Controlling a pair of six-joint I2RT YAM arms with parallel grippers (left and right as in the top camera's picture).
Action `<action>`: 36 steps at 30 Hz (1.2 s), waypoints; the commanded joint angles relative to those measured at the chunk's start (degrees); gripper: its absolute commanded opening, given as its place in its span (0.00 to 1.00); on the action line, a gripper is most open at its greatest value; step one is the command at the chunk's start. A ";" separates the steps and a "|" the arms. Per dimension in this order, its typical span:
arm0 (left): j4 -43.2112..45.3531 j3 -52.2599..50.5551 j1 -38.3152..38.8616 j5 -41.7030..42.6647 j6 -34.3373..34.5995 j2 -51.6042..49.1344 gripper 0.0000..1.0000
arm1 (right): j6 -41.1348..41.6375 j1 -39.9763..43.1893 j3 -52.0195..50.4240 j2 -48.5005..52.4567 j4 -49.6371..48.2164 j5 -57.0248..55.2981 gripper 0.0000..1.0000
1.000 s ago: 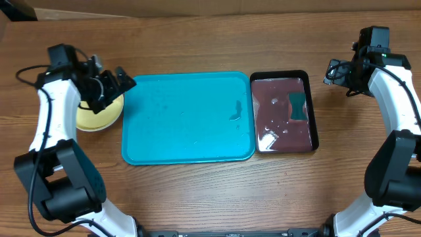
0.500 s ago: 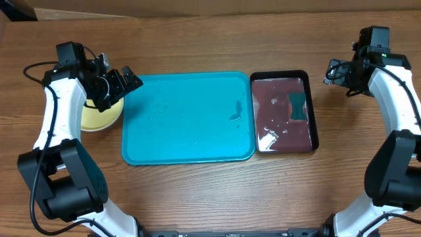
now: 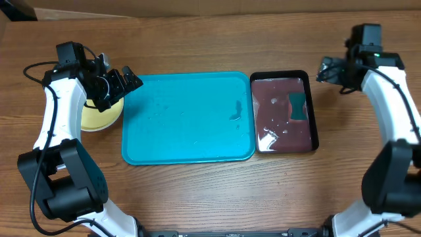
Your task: Clean dirty plates on tray and stack at the side
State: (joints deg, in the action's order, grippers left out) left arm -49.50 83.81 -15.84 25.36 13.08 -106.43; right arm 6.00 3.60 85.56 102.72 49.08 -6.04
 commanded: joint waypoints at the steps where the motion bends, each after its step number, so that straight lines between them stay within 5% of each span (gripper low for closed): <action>1: 0.04 -0.52 0.13 1.05 -1.29 -0.42 1.00 | 0.42 -8.46 0.66 -12.59 -0.37 0.09 1.00; 10: 0.07 -0.52 0.13 1.05 -1.29 -0.42 1.00 | -3.30 -26.62 0.61 -36.76 2.27 -1.49 1.00; 17: 0.04 -0.52 0.13 1.05 -1.29 -0.42 1.00 | -5.27 -23.76 -7.91 -58.64 -4.76 -2.49 1.00; 27: 0.07 -0.52 0.13 1.05 -1.29 -0.42 1.00 | -5.16 -10.19 -46.38 -93.48 -30.21 7.06 1.00; 36: 0.07 -0.52 0.13 1.05 -1.29 -0.42 1.00 | 3.04 -6.10 -72.08 -102.55 -56.48 12.61 1.00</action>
State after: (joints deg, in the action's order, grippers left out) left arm -49.50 83.70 -15.84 25.52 13.08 -106.43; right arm 4.95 -2.96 16.84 0.91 -5.82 4.51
